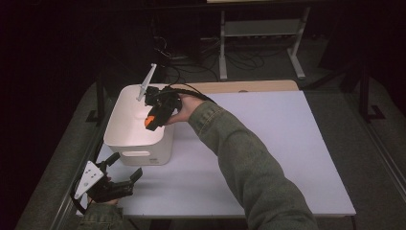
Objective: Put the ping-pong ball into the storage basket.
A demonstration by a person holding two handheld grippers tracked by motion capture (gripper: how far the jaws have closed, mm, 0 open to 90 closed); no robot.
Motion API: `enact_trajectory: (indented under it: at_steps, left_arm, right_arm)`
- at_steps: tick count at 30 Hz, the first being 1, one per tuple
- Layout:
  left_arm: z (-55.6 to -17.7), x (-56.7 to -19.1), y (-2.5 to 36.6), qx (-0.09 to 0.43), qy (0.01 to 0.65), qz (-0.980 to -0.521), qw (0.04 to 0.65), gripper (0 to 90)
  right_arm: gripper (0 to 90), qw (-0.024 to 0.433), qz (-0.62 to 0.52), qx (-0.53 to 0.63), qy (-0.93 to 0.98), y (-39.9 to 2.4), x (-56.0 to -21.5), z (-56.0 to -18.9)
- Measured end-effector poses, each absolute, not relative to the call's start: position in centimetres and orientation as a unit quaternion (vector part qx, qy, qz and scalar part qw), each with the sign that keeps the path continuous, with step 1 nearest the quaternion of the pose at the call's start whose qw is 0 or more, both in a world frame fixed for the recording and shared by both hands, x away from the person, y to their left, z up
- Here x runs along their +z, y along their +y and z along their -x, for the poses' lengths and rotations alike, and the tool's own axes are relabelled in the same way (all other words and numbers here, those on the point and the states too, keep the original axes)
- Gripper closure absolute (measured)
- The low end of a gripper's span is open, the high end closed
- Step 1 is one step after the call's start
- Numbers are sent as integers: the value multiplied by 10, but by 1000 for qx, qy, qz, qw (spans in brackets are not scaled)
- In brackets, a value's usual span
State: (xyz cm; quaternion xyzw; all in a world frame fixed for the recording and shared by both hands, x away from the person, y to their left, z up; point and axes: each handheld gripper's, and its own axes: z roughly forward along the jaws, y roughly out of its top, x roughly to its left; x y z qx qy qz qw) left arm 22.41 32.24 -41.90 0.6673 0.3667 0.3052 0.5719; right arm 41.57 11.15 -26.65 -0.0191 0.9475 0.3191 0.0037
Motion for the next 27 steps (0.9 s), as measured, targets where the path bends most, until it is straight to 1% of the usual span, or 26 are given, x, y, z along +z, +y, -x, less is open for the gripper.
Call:
enact_trajectory:
  at_steps: [27]
  left_arm:
    - [-224,-419,322,304,367,-669,571,20]
  right_arm:
    - [497,-8,20,301,953,129,-286,-422]
